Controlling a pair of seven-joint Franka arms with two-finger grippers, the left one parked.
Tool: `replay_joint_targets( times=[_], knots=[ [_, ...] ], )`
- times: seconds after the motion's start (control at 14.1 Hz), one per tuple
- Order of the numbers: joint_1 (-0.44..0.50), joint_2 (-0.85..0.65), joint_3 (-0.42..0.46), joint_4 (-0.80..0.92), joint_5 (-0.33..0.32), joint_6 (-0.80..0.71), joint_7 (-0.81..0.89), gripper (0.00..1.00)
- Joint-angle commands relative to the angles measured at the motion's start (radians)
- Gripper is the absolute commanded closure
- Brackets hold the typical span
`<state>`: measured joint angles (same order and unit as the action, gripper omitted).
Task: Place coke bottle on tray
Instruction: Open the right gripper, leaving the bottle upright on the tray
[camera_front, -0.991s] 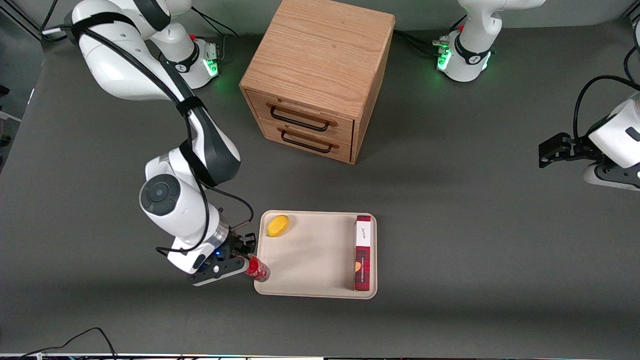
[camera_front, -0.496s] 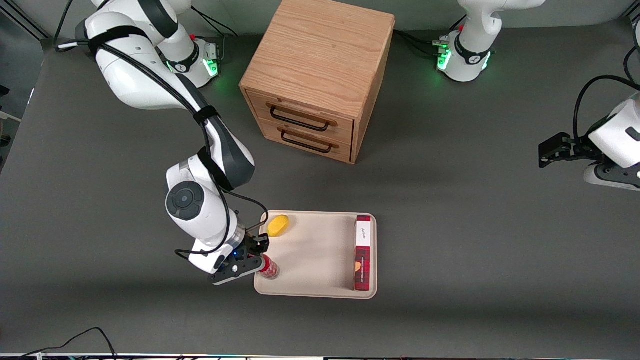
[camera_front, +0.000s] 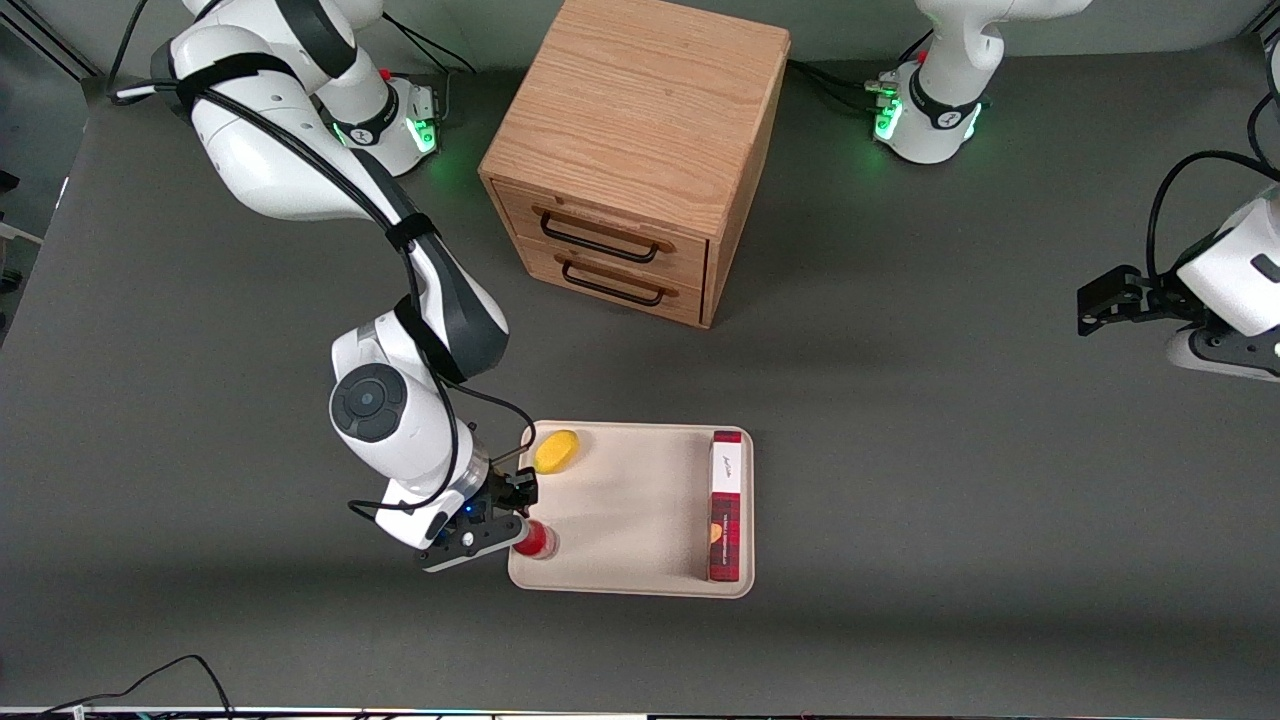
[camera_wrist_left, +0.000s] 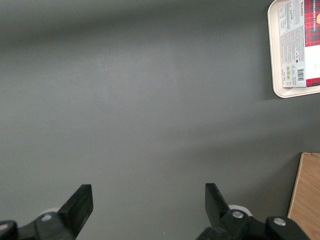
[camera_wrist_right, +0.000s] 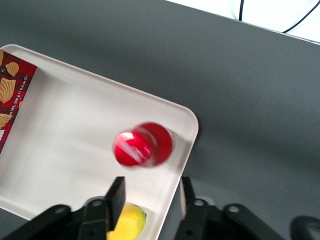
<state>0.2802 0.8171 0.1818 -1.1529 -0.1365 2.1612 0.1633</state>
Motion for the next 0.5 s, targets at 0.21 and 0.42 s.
replay_joint_targets(
  times=[0.21, 0.42],
  knots=[
    [-0.042, -0.082, 0.004, 0.0, -0.015, -0.09, 0.021, 0.0],
    [-0.119, -0.224, 0.036, -0.095, 0.006, -0.266, 0.018, 0.0]
  ],
)
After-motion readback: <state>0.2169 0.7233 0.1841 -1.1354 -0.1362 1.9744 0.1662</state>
